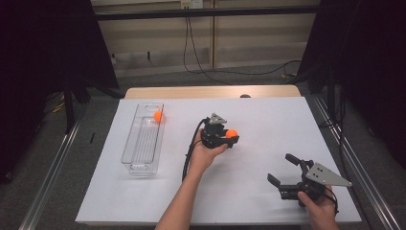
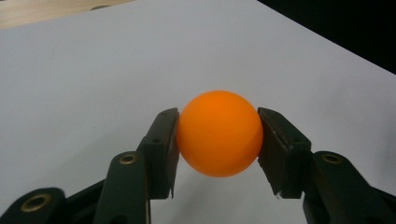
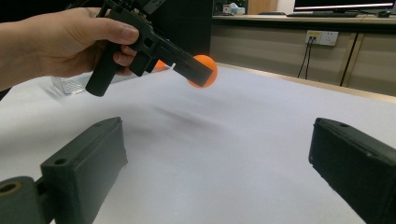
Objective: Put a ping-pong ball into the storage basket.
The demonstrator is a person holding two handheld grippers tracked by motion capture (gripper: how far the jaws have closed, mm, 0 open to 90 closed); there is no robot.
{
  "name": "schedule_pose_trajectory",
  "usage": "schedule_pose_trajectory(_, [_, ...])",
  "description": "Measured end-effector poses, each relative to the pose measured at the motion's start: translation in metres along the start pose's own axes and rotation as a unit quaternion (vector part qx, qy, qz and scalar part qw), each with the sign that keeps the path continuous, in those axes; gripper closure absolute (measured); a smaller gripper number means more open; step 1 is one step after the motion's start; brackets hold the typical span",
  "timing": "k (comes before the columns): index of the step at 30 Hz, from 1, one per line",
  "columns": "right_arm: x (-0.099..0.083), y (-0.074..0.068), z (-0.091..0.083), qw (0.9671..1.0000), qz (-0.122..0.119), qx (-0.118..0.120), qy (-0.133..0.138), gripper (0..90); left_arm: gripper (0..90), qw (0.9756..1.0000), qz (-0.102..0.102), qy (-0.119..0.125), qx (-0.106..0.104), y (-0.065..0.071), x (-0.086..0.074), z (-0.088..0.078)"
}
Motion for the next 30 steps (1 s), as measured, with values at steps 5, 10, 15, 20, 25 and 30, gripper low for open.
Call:
schedule_pose_trajectory(5, [0.000,0.001,-0.001,1.0000,0.000,-0.001,0.001,3.5,51.0,1.0000,0.000,-0.005,-0.001,-0.001,-0.001,-0.003])
schedule_pose_trajectory(10, [0.001,0.001,-0.002,1.0000,0.001,-0.002,0.003,3.5,51.0,1.0000,-0.001,-0.003,0.002,-0.004,-0.001,-0.005])
schedule_pose_trajectory(15, [0.002,0.001,-0.004,1.0000,-0.001,-0.005,0.003,3.5,51.0,1.0000,0.000,0.000,0.004,-0.005,0.000,-0.011])
schedule_pose_trajectory(20, [0.003,0.001,-0.004,1.0000,-0.002,-0.007,0.006,3.5,51.0,1.0000,-0.002,-0.002,0.008,-0.007,-0.001,-0.015])
schedule_pose_trajectory(25, [0.003,0.001,-0.004,0.9999,-0.001,-0.007,0.008,3.5,51.0,1.0000,-0.002,0.001,0.007,-0.007,-0.002,-0.019])
schedule_pose_trajectory(30, [0.003,0.001,-0.004,0.9999,-0.003,-0.007,0.007,3.5,51.0,1.0000,-0.004,-0.001,0.009,-0.008,-0.004,-0.022])
Point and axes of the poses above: each handheld gripper's, and its own axes: z roughly forward along the jaws, x roughly out of its top, y roughly to its right, the point moved 9 cm from there along z, roughly forward along the jaws, and after that the axes turned 7 degrees about y, right-handed, at the moved point
